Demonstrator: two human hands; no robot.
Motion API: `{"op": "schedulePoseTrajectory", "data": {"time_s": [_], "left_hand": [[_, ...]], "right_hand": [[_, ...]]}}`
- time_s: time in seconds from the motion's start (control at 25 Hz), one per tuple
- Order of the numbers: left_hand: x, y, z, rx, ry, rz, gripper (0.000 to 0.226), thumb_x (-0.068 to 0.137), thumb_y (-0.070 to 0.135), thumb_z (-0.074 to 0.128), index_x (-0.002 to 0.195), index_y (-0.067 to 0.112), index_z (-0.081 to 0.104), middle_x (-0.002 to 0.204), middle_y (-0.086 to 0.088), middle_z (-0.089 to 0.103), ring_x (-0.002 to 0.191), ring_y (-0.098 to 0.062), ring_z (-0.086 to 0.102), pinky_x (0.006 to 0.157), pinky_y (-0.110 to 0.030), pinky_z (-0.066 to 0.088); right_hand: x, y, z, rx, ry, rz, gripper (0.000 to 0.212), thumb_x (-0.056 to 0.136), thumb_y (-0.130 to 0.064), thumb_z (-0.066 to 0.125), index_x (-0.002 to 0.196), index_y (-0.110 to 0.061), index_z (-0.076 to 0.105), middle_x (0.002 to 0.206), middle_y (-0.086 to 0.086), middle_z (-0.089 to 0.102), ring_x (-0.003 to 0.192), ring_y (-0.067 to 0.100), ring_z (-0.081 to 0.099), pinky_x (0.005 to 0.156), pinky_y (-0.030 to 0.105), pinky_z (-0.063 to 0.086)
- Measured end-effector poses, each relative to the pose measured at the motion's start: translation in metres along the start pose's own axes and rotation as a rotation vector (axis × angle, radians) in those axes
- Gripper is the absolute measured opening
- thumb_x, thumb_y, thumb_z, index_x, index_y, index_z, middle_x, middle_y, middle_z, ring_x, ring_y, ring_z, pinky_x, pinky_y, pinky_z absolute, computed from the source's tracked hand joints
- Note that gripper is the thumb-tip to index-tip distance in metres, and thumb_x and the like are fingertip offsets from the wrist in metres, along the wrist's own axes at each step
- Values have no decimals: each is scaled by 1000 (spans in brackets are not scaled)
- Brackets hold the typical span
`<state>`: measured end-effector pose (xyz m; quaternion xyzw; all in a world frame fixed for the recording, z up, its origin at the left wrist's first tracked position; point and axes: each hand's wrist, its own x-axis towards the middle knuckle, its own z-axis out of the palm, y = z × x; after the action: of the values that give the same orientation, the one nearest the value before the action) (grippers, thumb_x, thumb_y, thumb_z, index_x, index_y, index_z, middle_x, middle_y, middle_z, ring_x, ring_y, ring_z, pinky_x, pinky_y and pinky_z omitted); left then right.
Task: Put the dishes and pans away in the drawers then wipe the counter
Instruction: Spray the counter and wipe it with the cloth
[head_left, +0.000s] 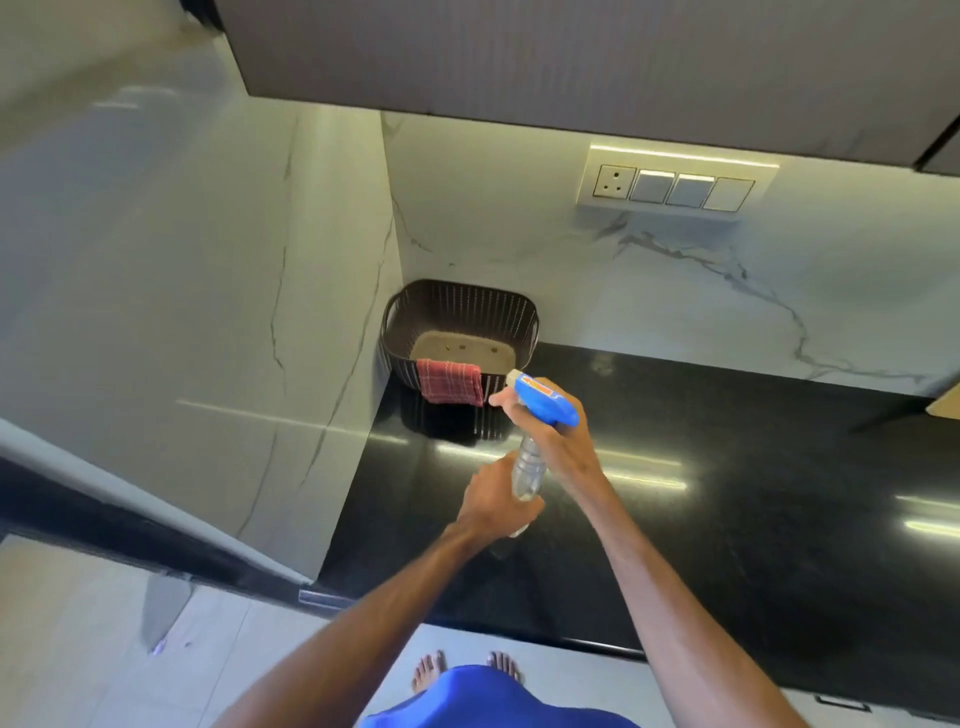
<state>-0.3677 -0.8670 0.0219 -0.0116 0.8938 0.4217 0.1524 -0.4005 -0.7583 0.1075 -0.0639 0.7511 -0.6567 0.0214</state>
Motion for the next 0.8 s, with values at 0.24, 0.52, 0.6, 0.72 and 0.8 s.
{"op": "schedulePoseTrajectory", "data": {"time_s": [0.24,0.52,0.6,0.72,0.8], "left_hand": [[-33,-30,44,-112,-129,-89,37,60,43,68,95,30,60,84,9,72,76,-10,71,74,-40,62],[-37,-58,23,204,-653,-10,89,76,74,67,144,19,46,137,-5,60,117,-24,61,98,-42,53],[-32,-80,-1,225,-712,-53,83,81,68,68,145,19,47,143,-4,55,125,-22,57,105,-44,49],[-24,-132,-31,118,-367,-206,40,89,37,73,124,20,64,127,-2,65,115,-18,62,105,-43,50],[-20,-158,-41,53,-157,-313,13,88,26,72,99,31,68,112,0,71,105,-16,67,102,-43,53]], "right_hand": [[-28,19,4,146,-95,91,35,97,-30,65,83,1,76,82,19,75,80,29,72,72,35,56],[-34,60,-4,339,96,431,38,99,-25,58,68,-7,70,78,21,73,80,34,72,68,35,51],[-35,69,-7,319,131,534,32,96,-28,61,72,-9,70,73,19,70,74,32,70,65,33,51],[-40,83,-2,162,97,629,32,94,-29,62,77,-4,72,71,19,69,68,31,69,61,31,53],[-44,90,-1,97,112,657,34,93,-31,63,76,-3,71,64,16,66,59,28,65,52,28,49]]}}
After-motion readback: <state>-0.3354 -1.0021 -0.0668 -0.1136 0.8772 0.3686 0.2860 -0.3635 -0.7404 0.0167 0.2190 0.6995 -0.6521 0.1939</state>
